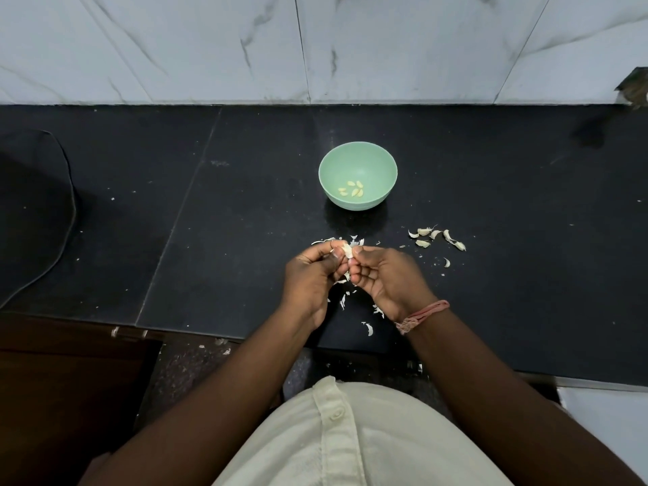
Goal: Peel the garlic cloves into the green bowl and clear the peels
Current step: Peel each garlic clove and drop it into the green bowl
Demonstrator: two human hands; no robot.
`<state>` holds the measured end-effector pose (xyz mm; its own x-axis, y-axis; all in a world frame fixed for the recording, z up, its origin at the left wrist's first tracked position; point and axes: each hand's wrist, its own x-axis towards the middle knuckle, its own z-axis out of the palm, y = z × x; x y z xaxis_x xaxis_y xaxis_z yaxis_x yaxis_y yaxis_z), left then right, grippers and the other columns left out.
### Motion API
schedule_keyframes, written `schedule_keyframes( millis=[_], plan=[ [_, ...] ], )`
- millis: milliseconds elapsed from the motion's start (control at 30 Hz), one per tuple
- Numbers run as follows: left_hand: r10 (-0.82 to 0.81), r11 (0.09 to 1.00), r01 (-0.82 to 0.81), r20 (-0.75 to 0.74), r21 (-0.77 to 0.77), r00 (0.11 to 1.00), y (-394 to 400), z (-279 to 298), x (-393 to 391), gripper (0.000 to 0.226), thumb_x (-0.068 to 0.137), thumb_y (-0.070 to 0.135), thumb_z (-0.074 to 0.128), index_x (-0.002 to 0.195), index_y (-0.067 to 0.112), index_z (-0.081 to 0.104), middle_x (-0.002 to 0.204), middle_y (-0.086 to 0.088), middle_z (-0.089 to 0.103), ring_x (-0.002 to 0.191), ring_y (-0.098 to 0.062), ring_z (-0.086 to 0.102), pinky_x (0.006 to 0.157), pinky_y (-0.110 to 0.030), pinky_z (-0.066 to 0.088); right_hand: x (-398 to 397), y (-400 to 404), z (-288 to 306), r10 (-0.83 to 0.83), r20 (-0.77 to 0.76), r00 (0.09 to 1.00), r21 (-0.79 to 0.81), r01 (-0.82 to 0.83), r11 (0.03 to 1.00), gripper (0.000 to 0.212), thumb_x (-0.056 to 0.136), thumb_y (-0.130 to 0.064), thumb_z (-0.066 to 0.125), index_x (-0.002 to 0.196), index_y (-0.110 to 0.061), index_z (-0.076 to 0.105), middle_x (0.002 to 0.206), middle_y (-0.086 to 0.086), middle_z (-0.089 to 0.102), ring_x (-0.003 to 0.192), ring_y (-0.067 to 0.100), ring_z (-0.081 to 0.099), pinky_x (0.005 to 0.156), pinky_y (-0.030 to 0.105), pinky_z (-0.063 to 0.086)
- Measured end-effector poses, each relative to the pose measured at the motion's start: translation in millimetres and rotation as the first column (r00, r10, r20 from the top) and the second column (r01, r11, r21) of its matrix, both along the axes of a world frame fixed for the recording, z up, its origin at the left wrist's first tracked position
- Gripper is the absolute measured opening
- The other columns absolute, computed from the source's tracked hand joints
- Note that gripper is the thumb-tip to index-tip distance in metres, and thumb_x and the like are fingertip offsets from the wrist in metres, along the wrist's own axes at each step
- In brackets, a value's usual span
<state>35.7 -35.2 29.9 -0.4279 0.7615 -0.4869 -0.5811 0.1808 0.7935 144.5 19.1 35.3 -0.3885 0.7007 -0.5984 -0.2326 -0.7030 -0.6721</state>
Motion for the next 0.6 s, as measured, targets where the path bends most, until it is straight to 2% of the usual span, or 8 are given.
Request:
schedule_keyframes(
  millis=[133,300,500,600],
  plan=[
    [-0.018,1.000,0.018,0.083,0.006,0.996,0.9,0.0,-2.1,0.016,0.092,-0.008,0.059,0.101,-0.001,0.070,0.083,-0.014,0.071,0.069,-0.015,0.069,0.065,-0.019,0.058,0.2,-1.5,0.0,-0.039,0.187,0.982,0.238,-0.007,0.971,0.014,0.094,0.007,0.055,0.089,0.003,0.067,0.065,0.012,0.061,0.053,0.016,0.055,0.049,0.025,0.050],
    [-0.013,1.000,0.009,0.142,0.026,0.990,2.0,2.2,-2.6,0.016,0.092,-0.003,0.063,0.106,-0.005,0.068,0.086,-0.013,0.073,0.075,-0.015,0.070,0.070,-0.021,0.059,1.5,-3.4,-2.7,-0.070,0.427,0.901,0.500,-0.172,0.849,0.017,0.096,-0.009,0.062,0.084,-0.005,0.072,0.062,0.002,0.064,0.054,0.009,0.055,0.056,0.027,0.050],
    [-0.009,0.999,0.003,0.160,0.038,0.987,0.9,1.3,-3.1,0.016,0.090,-0.010,0.061,0.101,-0.001,0.068,0.089,-0.014,0.073,0.077,-0.017,0.071,0.074,-0.023,0.060,-2.8,-5.4,-5.2,-0.075,0.450,0.890,0.506,-0.186,0.842,0.018,0.098,-0.010,0.059,0.084,-0.008,0.071,0.062,-0.002,0.064,0.055,0.007,0.056,0.060,0.029,0.051],
    [0.003,0.999,-0.011,0.180,0.043,0.984,0.7,2.4,-2.3,0.020,0.089,-0.010,0.063,0.108,-0.002,0.068,0.091,-0.015,0.073,0.078,-0.017,0.071,0.078,-0.025,0.061,-4.5,-4.9,-8.0,-0.097,0.471,0.877,0.519,-0.187,0.834,0.018,0.097,-0.014,0.060,0.083,-0.010,0.070,0.064,0.000,0.065,0.059,0.010,0.059,0.064,0.037,0.054]
  ],
)
